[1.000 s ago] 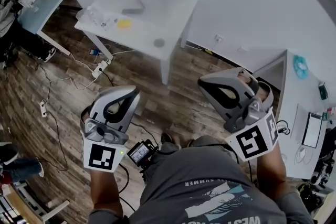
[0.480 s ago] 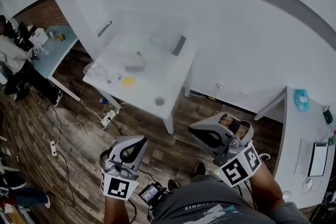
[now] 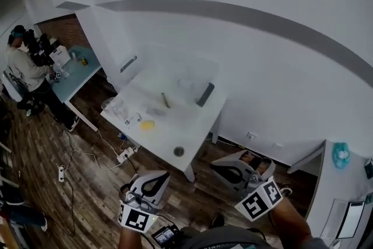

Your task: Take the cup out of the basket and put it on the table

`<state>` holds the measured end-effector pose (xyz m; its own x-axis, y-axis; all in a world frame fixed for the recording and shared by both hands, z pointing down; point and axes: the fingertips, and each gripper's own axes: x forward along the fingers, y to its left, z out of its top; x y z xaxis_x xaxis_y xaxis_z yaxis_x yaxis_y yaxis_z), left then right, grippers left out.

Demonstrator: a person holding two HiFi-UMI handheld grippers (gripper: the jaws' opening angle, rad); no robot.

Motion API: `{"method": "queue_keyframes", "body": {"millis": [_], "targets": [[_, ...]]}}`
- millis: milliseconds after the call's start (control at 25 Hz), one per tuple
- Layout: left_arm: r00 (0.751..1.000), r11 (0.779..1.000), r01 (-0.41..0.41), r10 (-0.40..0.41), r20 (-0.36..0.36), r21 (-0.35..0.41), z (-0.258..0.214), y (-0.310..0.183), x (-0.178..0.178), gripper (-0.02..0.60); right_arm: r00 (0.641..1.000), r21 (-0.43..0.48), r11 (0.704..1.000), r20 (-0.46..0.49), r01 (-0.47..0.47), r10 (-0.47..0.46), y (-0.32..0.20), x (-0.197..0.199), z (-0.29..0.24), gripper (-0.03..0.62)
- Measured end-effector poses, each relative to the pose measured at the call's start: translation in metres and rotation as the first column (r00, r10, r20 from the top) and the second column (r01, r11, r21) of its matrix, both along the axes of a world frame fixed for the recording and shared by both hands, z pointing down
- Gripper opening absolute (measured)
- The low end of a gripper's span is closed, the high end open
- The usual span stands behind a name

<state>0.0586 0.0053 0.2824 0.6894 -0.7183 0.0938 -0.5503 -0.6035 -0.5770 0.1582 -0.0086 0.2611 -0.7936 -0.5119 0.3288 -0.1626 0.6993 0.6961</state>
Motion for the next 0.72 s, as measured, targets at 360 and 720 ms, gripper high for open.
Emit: {"method": "queue_keyframes", "body": {"millis": [360,720], "targets": [[1.000,1.000,0.014,-0.014,0.011,-0.005,0.001,-0.037,-0.024,0.009,0.999,-0.016,1.000,0.031,-0.012,0.013,-0.042,-0.020,0.003,0.008],[0.998,0.997,-0.054,0.055,-0.010,0.059,-0.022,-0.092,-0.069,0.009,0.993,-0.030,0.994,-0.039,-0.109,0.108,-0.083,-0.047,0.002,0.008]]}}
